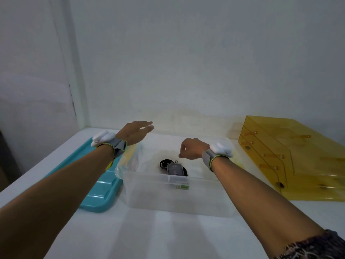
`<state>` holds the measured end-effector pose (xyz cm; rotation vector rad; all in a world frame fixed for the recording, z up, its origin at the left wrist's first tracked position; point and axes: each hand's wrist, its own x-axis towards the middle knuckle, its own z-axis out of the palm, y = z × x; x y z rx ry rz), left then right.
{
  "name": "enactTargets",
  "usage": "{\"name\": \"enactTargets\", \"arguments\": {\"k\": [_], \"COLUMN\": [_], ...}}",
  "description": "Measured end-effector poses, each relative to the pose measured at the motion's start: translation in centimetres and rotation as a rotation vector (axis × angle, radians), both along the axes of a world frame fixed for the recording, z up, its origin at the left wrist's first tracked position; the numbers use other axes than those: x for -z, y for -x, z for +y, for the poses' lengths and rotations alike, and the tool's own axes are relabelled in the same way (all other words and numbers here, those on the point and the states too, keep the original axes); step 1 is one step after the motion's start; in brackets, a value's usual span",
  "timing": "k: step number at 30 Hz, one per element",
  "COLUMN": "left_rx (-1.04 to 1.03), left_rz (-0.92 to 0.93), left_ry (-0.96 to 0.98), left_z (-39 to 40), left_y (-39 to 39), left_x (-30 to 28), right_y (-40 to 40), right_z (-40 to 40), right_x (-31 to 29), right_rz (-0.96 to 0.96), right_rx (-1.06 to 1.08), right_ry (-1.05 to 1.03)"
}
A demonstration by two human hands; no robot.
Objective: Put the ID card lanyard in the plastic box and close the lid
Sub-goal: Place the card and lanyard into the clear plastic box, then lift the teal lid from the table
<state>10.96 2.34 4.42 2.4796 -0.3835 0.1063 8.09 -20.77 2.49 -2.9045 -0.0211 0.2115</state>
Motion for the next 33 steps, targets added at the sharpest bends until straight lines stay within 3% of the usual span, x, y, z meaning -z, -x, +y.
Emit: {"name": "enactTargets", "arguments": {"k": [6, 13, 16, 27, 33], "left_rx": [-0.172, -0.190, -0.186, -0.200, -0.244], "left_rz": [0.091, 0.181, 0.216, 0.251, 0.202], "left_ry": [0.088, -0.347, -0.421, -0.473, -0.397], "left_z": [4.4, 8.6, 9.0, 8.3, 8.2], "left_y": [-0.4, 1.4, 3.0, 5.5, 5.9], "left_x": [1.1, 4.2, 5.3, 8.3, 8.1], "right_y": [0.7, 1.3, 1.6, 2.1, 2.3], "right_z": [0.3, 0.5, 0.8, 2.0, 2.3], "right_x": [-0.5, -1.0, -0.9, -0.5, -0.3], "right_rz": [-0.164, -0.351, -0.423, -0.502, -0.502], "right_rx": [-0.109, -0.191, -0.206, -0.205, -0.195], "right_ry": [-0.066, -0.062, -0.038, 0.035, -0.008]}}
